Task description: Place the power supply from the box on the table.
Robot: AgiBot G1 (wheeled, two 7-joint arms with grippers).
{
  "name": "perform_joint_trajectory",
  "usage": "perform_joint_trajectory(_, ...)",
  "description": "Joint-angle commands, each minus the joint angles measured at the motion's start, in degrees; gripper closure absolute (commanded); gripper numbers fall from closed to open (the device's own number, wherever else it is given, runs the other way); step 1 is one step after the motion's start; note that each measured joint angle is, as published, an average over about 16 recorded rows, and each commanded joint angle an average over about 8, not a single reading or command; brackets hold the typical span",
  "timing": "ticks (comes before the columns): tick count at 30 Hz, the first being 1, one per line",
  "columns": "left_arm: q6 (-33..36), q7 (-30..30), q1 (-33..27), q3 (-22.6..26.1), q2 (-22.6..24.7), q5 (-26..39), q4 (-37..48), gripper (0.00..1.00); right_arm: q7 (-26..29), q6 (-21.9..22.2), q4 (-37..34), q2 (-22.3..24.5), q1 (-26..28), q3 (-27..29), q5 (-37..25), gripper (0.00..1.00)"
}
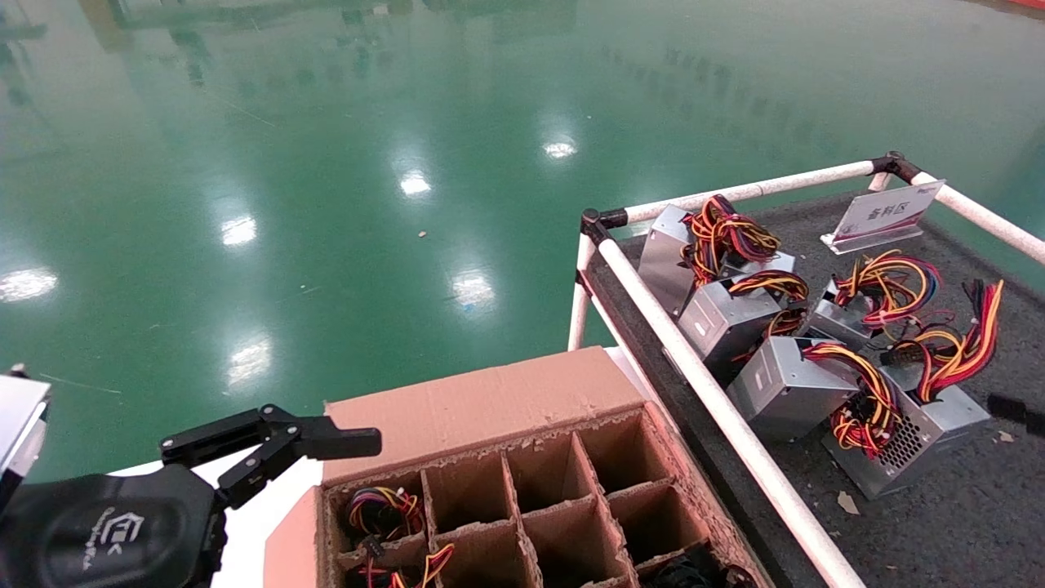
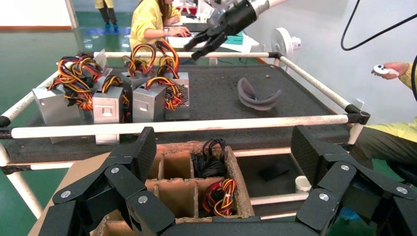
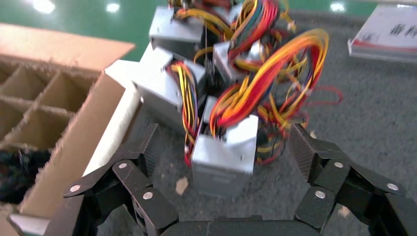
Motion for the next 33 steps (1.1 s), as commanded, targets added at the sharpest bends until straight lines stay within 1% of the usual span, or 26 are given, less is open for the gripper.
perform_joint_trajectory(1, 0.00, 0.00, 0.00, 0.00, 0.00, 0.00, 0.00, 0.00, 0.38, -0.20, 0.21, 0.01, 0.45, 0.04, 0.07, 0.00)
perform_joint_trajectory(10, -0.01, 0.00, 0.00, 0.00, -0.01, -0.01, 0.01, 0.00, 3.62, -1.70, 1.81, -2.96, 2.85, 1.46, 3.59, 0.00)
perform_joint_trajectory(14, -0.02, 0.01, 0.01, 0.00, -0.01, -0.02, 0.02, 0.00, 4.42, -1.86, 3.06, -3.63, 2.57, 1.90, 5.02, 0.00)
perform_joint_trajectory(18, -0.02, 0.01, 0.01, 0.00, -0.01, -0.03, 0.03, 0.00, 4.92, -1.69, 6.00, -4.05, 0.77, 2.31, 6.68, 0.00)
perform_joint_trajectory(33, -0.02, 0.02, 0.00, 0.02, -0.01, -0.03, 0.04, 0.00, 7.02, -0.37, 21.40, -5.42, -9.45, 3.97, 14.04, 0.00)
